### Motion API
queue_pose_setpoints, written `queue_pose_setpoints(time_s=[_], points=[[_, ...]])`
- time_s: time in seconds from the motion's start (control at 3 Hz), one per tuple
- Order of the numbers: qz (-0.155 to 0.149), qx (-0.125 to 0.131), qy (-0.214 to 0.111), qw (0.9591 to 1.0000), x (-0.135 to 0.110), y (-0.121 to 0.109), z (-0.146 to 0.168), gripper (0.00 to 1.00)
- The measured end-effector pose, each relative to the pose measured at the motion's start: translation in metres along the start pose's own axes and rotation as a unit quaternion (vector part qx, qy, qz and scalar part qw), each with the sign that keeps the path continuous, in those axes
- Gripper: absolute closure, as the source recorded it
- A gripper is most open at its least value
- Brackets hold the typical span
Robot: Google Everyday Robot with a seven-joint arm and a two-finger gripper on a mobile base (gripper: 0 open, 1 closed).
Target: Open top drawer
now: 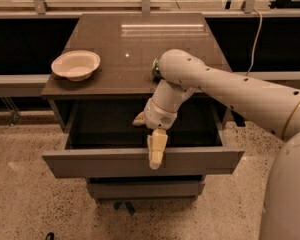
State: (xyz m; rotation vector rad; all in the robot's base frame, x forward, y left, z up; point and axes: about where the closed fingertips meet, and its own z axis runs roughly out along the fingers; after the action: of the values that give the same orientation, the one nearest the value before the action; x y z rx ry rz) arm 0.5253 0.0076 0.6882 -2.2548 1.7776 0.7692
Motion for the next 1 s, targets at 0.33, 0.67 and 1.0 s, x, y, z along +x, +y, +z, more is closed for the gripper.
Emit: queue_pose_setpoints(time_s=[0.33,0.67,1.0], points=[[0.000,0.006,-0.002,1.0000,-0.001,-0.001,-0.003,0.00],[-0.003,0.017,-0.005,0.9998,-0.001,-0.003,-0.011,0.00],[-0.001,0.054,0.000,0.9985,0.000,0.000,-0.039,0.19]])
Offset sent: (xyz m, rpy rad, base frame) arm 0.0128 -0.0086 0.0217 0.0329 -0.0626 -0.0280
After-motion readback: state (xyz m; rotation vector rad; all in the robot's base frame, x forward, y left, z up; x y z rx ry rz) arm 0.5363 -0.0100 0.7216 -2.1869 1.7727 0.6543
